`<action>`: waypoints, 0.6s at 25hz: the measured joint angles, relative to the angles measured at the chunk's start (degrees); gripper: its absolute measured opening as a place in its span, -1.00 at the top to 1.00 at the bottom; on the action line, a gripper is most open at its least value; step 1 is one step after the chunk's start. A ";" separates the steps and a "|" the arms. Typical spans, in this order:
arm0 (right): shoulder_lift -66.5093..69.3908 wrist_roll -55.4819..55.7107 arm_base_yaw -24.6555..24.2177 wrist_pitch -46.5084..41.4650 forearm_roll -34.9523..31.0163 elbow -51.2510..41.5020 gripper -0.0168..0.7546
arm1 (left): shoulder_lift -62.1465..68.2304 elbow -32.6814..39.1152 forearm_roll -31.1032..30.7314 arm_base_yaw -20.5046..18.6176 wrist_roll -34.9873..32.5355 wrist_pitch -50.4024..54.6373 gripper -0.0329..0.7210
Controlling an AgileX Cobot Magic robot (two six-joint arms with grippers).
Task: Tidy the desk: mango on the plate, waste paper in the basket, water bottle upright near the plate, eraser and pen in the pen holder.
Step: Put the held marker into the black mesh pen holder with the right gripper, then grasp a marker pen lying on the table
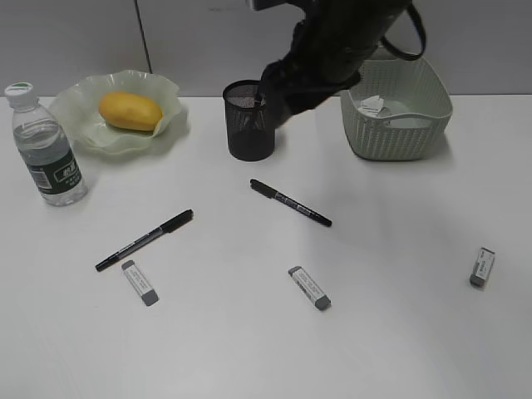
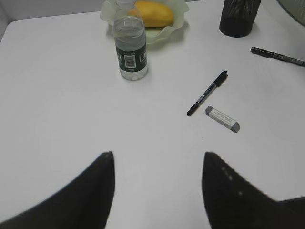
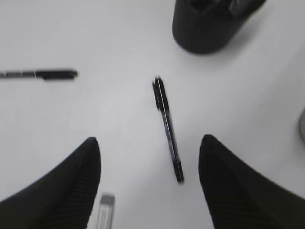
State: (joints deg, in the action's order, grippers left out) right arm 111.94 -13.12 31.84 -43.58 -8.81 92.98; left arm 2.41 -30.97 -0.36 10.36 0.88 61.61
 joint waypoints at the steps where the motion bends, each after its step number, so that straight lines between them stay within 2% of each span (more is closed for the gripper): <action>1: -0.98 0.84 0.00 -4.43 1.81 0.04 -0.37 | 0.00 0.00 0.00 0.00 0.00 0.00 -0.27; 4: -3.26 4.38 0.00 -15.11 8.81 0.04 -0.37 | 0.00 0.00 0.00 0.00 0.00 0.00 -0.27; 7: -5.42 6.89 -0.66 -22.30 11.98 0.04 -0.37 | 0.00 0.00 0.00 0.00 0.00 0.00 -0.27; 10: -8.17 7.32 -2.45 -25.28 11.00 0.04 -0.37 | 0.00 0.00 0.00 0.00 0.00 0.00 -0.27; 15: -15.90 7.78 -7.81 -25.29 8.81 -3.66 -0.36 | 0.00 0.00 0.00 0.00 0.00 0.00 -0.27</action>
State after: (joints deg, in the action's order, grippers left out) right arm 96.04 -5.34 24.03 -68.87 0.00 89.32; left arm 2.41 -30.97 -0.36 10.36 0.88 61.61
